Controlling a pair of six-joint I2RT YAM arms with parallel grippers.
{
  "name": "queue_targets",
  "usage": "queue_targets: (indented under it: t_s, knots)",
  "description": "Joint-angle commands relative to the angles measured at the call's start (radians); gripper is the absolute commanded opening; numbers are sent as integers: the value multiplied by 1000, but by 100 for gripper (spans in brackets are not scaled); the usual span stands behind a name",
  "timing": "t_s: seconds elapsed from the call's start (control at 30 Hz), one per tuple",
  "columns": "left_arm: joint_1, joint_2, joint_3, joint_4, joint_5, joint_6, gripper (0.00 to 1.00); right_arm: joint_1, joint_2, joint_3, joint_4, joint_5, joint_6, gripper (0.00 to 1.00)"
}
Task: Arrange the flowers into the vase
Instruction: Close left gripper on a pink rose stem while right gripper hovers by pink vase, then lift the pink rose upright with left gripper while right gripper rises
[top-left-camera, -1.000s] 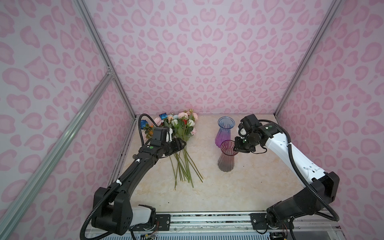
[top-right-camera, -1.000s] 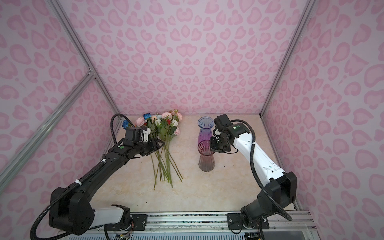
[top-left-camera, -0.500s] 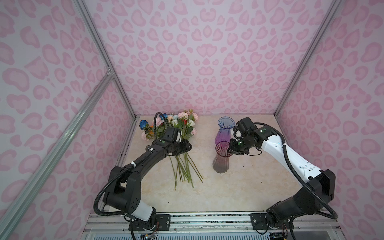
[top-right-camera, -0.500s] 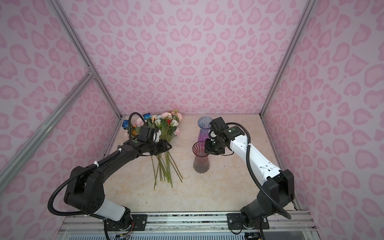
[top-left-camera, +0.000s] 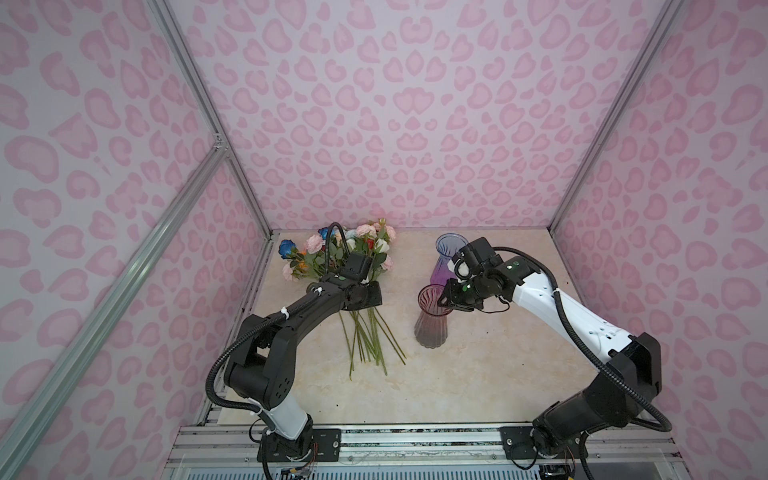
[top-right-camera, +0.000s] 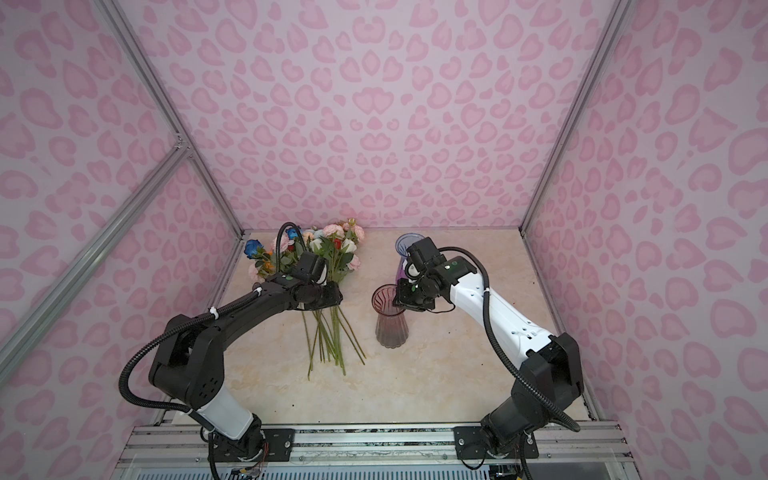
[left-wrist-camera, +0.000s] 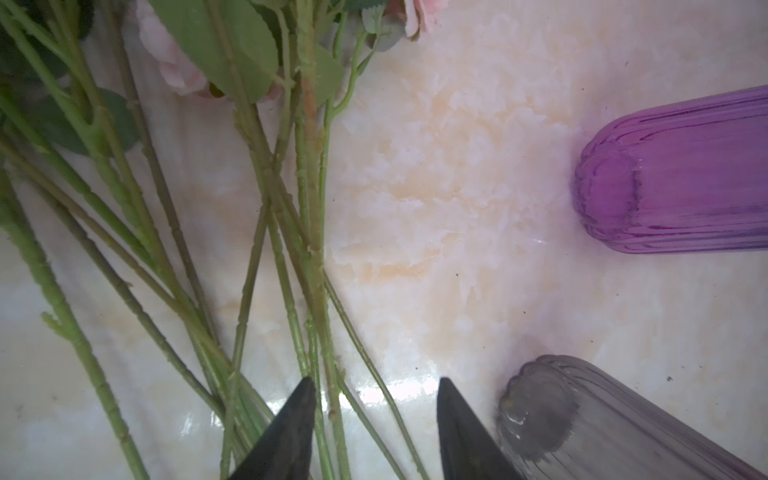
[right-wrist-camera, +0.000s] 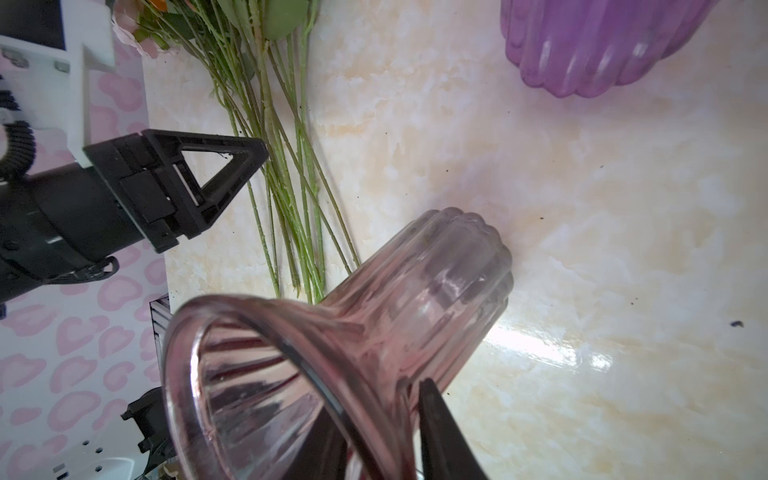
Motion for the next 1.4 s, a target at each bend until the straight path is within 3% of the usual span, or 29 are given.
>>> queue_targets:
  t_s: [0.0,0.27,0.47,0.63,0.9,1.17,1.27,1.33,1.37]
  knots:
    - [-1,12,4,-14,-28,24,50,-11,-16,-15,17,16,3,33]
    - [-1,130,70,-31,-32,49,47,-62,-83,36,-105,112,-57,39]
    - [-1,165,105,-42,-13,37,14,-117,-139,39,-134,134,-83,37]
    - [-2,121,111,-53,-39,33,3,-149,-155,54,-140,128,-102,37]
    - [-1,-88,95,-18,-27,27,3,-170,-173,83,-123,159,-119,37]
    - [-1,-303,81,95,3,128,3,-169,-193,135,-18,204,-105,37]
    - [-2,-401,28,197,77,179,3,-156,-227,108,66,216,-79,39]
    - [-3,-471,-36,299,127,190,3,-117,-281,41,169,296,-104,37]
    - [-3,-507,-70,354,152,192,3,-73,-316,9,223,421,-130,38]
